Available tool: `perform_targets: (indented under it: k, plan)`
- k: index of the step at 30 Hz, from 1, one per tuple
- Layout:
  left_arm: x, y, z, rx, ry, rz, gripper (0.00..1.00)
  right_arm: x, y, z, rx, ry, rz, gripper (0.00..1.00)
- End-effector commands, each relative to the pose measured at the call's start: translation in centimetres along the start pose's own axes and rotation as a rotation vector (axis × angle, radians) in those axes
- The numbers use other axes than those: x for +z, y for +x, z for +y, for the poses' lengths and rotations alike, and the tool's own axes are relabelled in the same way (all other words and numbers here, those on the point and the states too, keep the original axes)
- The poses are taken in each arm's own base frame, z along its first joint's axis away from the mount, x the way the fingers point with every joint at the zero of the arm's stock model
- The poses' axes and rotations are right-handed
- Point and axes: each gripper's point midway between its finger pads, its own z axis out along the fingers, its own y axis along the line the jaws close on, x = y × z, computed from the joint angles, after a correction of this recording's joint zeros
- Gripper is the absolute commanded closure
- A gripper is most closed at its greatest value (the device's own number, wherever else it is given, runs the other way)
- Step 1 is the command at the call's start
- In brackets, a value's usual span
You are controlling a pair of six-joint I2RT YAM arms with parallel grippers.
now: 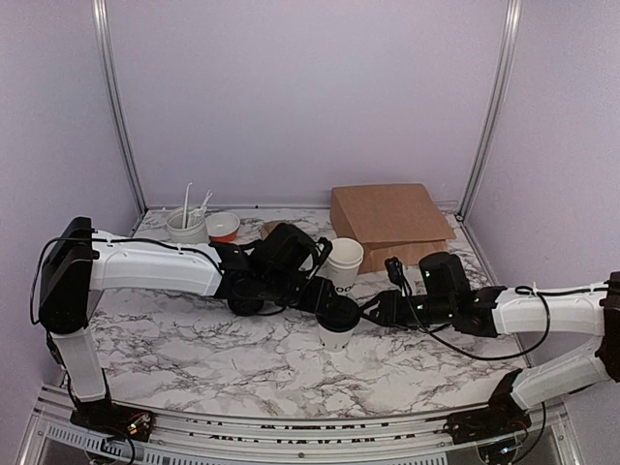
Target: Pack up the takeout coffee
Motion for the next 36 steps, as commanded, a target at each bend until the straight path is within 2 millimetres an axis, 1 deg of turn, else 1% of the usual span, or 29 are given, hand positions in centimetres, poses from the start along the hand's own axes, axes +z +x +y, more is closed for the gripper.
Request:
perform_targets:
  k: [1, 4, 9, 13, 17, 20, 23, 28, 30, 33, 35, 36]
  plan:
    - [1.2, 2.8, 1.6, 0.020, -0.057, 0.101, 0.56, -0.5, 1.1, 0.8, 0.023, 0.026, -0.013, 0.55]
    - [1.3, 2.6, 1.3, 0.020, -0.048, 0.102, 0.56, -0.9, 1.0, 0.8, 0.035, 0.035, -0.035, 0.54]
    - [1.1, 2.1, 1.0, 0.027, -0.042, 0.090, 0.56, -1.8, -0.3, 0.6, 0.019, 0.081, -0.094, 0.54]
    - [0.5, 1.4, 0.7, 0.037, -0.039, 0.073, 0.56, -2.5, -1.6, 1.4, -0.021, 0.096, -0.122, 0.54]
    - [-0.1, 0.6, 0.4, 0.045, -0.040, 0.058, 0.55, -2.7, -2.9, 2.7, -0.080, 0.096, -0.126, 0.54]
    - [-1.0, -0.3, 0.0, 0.049, -0.042, 0.033, 0.55, -2.5, -3.7, 3.8, -0.124, 0.085, -0.115, 0.54]
    - [-2.2, -1.5, -0.2, 0.048, -0.052, -0.003, 0.55, -2.1, -3.9, 4.6, -0.160, 0.067, -0.087, 0.54]
    - [-4.2, -2.4, 0.6, 0.022, -0.082, -0.051, 0.53, -1.6, -4.0, 6.1, -0.213, 0.015, -0.052, 0.54]
    - [-4.9, -2.2, 1.1, 0.005, -0.095, -0.058, 0.53, -1.6, -4.1, 6.9, -0.231, -0.016, -0.047, 0.54]
    - [-6.0, -1.6, 1.4, -0.025, -0.090, -0.061, 0.54, -1.3, -3.9, 8.0, -0.260, -0.065, -0.027, 0.54]
    - [-6.4, -0.9, 1.3, -0.044, -0.066, -0.052, 0.56, -1.0, -3.7, 8.3, -0.274, -0.074, -0.012, 0.56]
    - [-6.6, -0.6, 1.2, -0.056, -0.048, -0.050, 0.60, -0.8, -3.5, 8.3, -0.279, -0.076, -0.002, 0.57]
